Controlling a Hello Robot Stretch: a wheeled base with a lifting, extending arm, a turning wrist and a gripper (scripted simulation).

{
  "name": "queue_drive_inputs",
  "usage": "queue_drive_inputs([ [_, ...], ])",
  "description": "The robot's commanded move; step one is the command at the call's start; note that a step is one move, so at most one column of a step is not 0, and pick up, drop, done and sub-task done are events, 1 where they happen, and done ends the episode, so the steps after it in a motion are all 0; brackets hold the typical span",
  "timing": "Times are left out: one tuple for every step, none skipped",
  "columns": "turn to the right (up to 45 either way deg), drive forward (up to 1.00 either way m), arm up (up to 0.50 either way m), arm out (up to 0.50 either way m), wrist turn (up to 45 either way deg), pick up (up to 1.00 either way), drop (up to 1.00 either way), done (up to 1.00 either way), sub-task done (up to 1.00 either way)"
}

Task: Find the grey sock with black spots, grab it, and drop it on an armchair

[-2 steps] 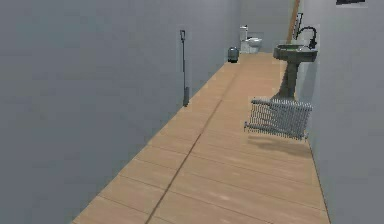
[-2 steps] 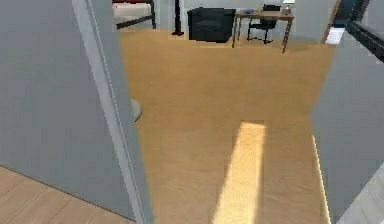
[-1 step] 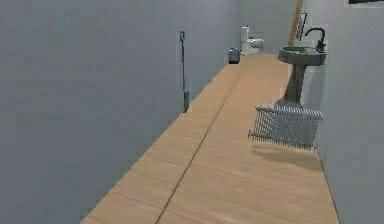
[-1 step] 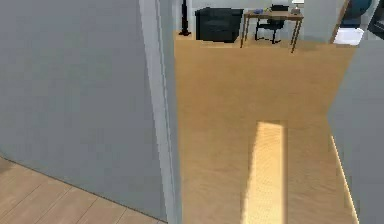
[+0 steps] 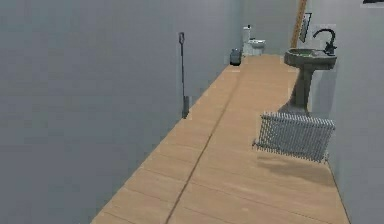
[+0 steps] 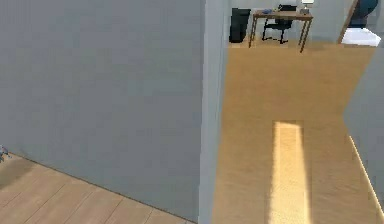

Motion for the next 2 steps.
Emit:
queue_drive_inputs([
  [6.0,0.0,0.0,0.0,0.0,0.0,0.0,0.0,0.0],
  [0.0,1.0,0.0,0.0,0.0,0.0,0.0,0.0,0.0],
])
